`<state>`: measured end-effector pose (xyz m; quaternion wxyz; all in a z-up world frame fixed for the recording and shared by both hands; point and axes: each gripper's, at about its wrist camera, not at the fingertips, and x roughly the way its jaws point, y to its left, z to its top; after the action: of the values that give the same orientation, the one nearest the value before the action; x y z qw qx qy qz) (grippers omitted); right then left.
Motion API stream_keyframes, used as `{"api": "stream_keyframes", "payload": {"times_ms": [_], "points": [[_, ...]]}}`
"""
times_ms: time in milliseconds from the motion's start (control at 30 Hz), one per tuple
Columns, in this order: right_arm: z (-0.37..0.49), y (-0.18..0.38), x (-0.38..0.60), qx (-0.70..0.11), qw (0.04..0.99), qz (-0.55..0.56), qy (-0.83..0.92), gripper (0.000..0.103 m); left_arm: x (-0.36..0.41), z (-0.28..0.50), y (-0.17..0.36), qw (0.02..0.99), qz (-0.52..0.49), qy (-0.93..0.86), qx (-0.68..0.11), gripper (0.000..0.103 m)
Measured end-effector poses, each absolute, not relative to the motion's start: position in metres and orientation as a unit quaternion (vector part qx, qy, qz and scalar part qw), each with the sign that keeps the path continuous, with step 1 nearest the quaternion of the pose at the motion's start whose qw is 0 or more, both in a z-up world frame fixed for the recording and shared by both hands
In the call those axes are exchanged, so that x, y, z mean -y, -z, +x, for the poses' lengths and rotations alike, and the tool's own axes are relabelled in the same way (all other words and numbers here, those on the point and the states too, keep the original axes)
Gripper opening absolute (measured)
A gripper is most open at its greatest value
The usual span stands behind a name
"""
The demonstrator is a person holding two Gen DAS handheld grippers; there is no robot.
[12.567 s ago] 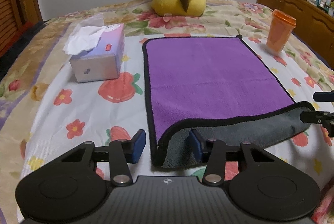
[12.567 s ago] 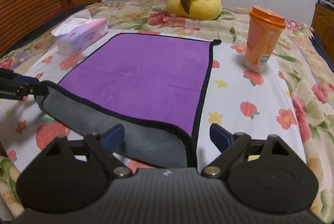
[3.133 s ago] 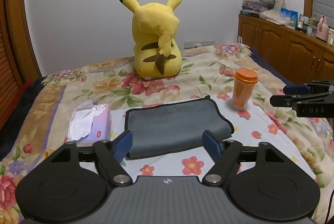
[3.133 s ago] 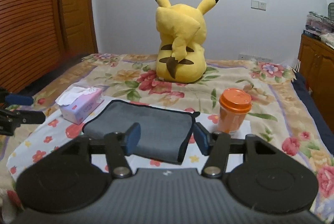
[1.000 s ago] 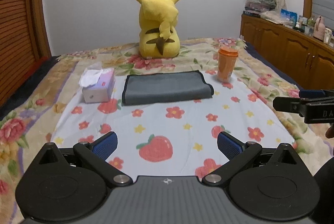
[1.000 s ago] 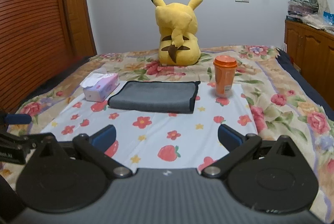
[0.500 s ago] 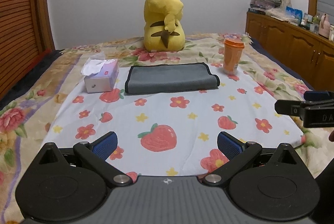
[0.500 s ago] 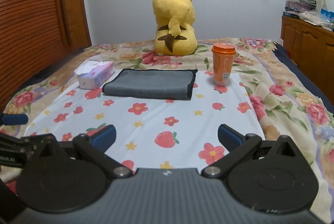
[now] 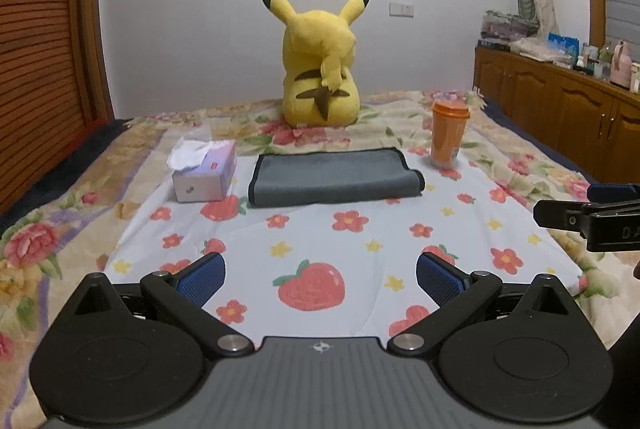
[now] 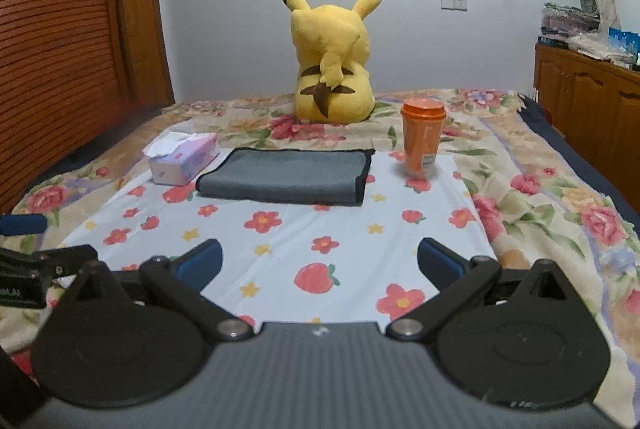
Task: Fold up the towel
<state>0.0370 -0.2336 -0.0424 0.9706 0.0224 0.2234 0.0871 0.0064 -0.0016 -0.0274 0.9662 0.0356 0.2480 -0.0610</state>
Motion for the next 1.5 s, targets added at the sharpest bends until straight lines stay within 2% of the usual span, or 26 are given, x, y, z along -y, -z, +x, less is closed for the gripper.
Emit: {"api": "stream_keyframes", "payload": {"times_ms": [800,1500], "points": [[0.018,0.032,0.239,-0.157,0.984,0.025,-0.082,0.103,-0.002,-0.010,0.014,0.981,0.035,0.060,-0.182,0.103],[0.018,0.032,0.244,-0.146,0.986,0.032,-0.075,0.103,0.000,-0.013,0.014,0.982,0.043,0.062,-0.174,0.103]]}}
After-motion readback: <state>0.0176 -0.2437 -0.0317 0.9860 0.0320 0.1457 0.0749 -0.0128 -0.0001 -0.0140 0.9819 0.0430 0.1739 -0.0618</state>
